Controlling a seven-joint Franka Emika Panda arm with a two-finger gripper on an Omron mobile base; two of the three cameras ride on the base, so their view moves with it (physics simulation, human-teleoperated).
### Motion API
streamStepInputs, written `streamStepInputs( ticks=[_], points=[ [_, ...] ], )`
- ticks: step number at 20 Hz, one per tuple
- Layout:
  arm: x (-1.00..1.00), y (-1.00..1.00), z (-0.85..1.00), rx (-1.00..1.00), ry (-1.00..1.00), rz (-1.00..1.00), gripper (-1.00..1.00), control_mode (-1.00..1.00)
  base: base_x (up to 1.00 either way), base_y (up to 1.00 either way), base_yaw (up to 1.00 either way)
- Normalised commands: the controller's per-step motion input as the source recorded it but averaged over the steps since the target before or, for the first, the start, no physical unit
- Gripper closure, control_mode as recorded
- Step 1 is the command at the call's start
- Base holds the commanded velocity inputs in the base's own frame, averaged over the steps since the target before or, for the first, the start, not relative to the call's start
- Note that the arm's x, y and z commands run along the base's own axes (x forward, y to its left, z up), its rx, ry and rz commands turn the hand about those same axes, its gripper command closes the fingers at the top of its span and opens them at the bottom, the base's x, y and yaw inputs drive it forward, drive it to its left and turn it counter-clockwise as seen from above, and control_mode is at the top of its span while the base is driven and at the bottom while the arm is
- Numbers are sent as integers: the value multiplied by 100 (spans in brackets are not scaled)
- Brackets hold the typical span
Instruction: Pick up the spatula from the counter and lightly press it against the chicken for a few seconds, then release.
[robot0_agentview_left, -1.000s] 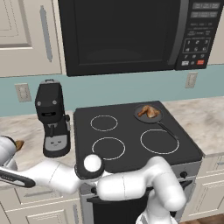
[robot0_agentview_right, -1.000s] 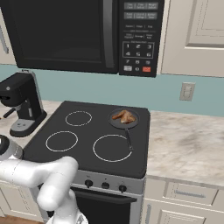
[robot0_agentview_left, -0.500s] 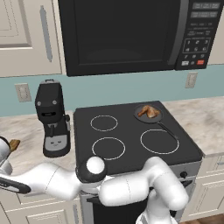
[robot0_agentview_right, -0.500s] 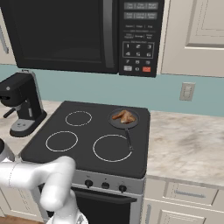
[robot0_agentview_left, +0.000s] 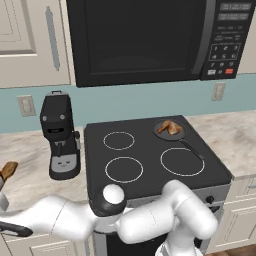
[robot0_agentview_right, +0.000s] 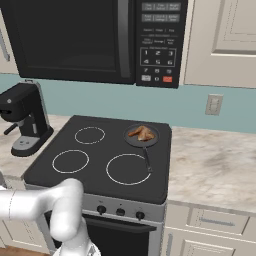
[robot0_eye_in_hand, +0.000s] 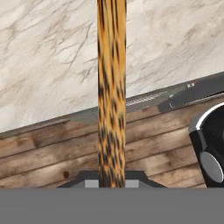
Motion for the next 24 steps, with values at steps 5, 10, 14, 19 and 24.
streamStepInputs(
  ticks=[5,10,14,19,24],
  points=[
    [-59,-43,5,-5,-19,6,100,-100,0,0,0],
    [-69,-51,11,-3,-18,7,100,-100,0,0,0],
    [-70,-54,16,0,-15,6,100,-100,0,0,0],
    [-69,-64,18,0,-14,6,100,-100,0,0,0],
    [-63,-79,21,0,-14,6,100,-100,0,0,0]
  ],
)
